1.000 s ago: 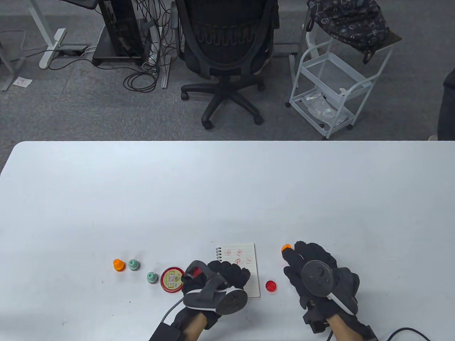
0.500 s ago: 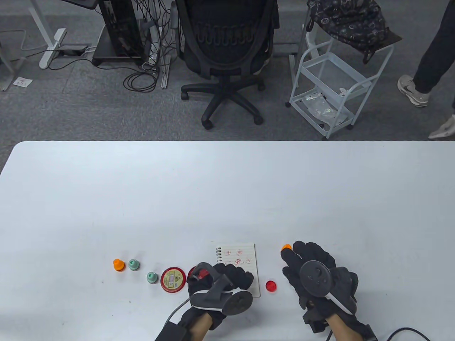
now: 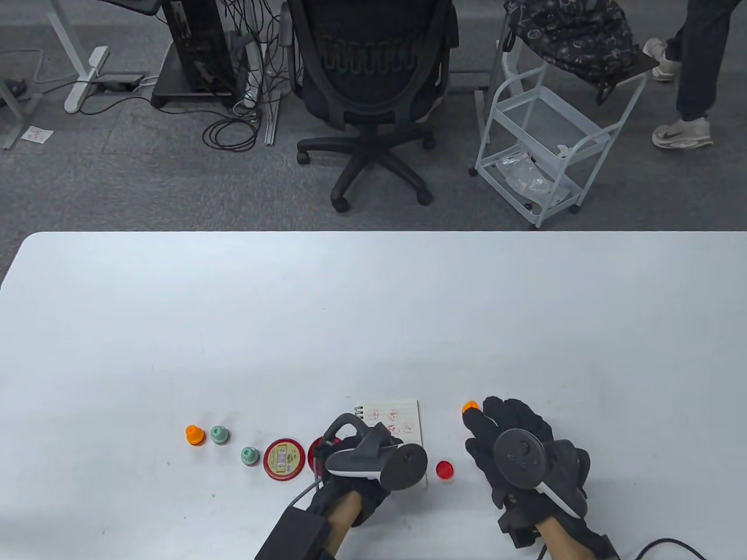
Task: Stamp reward stamp onto notebook
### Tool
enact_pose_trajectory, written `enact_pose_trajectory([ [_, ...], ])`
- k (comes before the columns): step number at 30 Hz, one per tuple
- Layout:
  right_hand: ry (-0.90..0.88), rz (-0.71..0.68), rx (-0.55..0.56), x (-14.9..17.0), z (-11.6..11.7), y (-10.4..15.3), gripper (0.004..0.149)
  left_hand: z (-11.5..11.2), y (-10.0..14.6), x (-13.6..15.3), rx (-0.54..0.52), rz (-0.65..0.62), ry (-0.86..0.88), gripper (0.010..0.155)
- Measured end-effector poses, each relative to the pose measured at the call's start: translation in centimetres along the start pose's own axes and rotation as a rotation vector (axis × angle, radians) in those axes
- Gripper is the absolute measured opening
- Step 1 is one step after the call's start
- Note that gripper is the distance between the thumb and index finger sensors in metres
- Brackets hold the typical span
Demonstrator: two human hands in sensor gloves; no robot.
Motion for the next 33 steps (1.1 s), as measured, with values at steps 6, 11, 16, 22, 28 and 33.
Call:
enact_pose_trajectory([
  [6, -0.011, 0.001, 0.007, 0.1, -0.2, 0.1, 0.054, 0.5, -1.6, -1.0, 0.101, -0.021, -0.119, 0.045],
  [11, -0.005, -0.004, 0.001, 0.1, -0.1, 0.1, 0.054, 0.5, -2.8, -1.3, 0.207, 0.003, -0.138, 0.044],
  [16, -0.005, -0.005, -0.001, 0.1, -0.2, 0.1, 0.054, 0.4, -3.5, -1.0, 0.263, 0.024, -0.112, 0.044],
  [22, -0.004, -0.002, -0.008, 0.1, -0.2, 0.1, 0.054, 0.1, -4.3, -0.6, 0.359, 0.088, -0.052, 0.045],
  [28, -0.006, 0.002, -0.017, 0.1, -0.3, 0.1, 0.054, -0.1, -4.9, -0.3, 0.430, 0.123, -0.030, 0.045],
  [33, -0.007, 0.004, -0.019, 0.1, -0.3, 0.1, 0.054, -0.2, -4.9, -0.2, 0.444, 0.134, -0.013, 0.045],
])
Point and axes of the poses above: the tracker on the back of each hand, its own x axis roughly to the little-finger side, its own y axis roughly from the fingertips to the wrist, z = x × y, the point moved 1 cm from there along -y, roughly from the wrist to the fingertips, and after that the axes turned 14 degrees about z, right-handed, at the moved point
